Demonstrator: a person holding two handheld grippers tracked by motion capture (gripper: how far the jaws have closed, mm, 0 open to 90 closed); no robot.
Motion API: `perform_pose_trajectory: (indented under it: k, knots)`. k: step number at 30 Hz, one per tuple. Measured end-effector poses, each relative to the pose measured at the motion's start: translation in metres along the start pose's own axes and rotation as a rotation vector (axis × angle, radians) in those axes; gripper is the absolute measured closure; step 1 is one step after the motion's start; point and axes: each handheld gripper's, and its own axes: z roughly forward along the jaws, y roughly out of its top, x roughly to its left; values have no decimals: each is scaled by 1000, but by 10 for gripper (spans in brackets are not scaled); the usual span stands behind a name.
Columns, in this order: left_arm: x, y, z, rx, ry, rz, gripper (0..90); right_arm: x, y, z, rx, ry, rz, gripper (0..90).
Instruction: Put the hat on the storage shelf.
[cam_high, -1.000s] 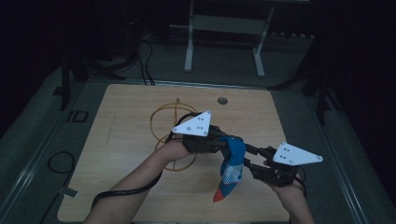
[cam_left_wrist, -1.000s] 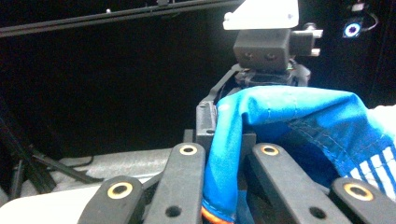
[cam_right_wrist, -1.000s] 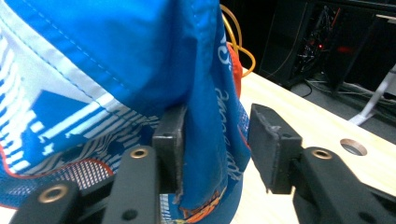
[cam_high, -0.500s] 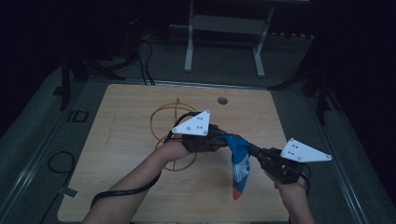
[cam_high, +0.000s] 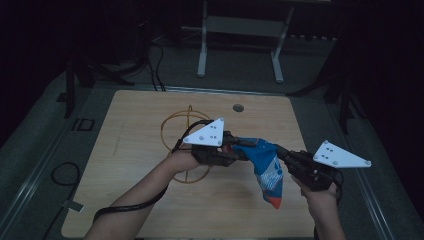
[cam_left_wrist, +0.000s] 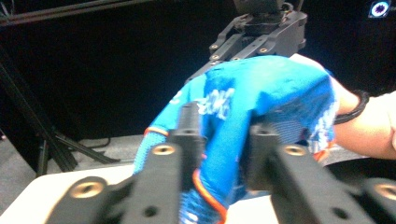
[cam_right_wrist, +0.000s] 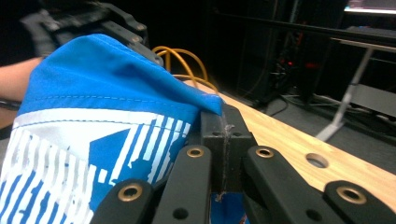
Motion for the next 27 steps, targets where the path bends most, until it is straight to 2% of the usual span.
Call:
perform_pose_trajectory:
  k: [4, 6, 10, 14, 22, 23, 24, 27]
  knots:
    - [-4, 6, -5, 24, 43, -12, 480, -2, 6, 0, -2, -29, -3, 900]
    - [-8, 7, -7, 36, 61, 10, 449, -3, 8, 1, -3, -32, 0, 900]
    - [-15, 10, -13, 40, 86, 32, 427, -2, 15, 6, 0, -41, -21, 900]
    - [-19, 12, -23, 23, 117, 44, 406, -1, 21, 10, 1, -52, -38, 900]
    - [-24, 15, -48, 15, 204, 36, 299, -4, 28, 14, -16, -55, -29, 900]
    - [-26, 13, -53, 17, 222, 39, 299, -5, 29, 15, -19, -57, -28, 900]
    - [-26, 13, -53, 17, 222, 39, 299, -5, 29, 15, -19, -57, -28, 900]
    - [-28, 6, -63, 30, 263, 21, 300, -7, 35, 20, -26, -69, -24, 900]
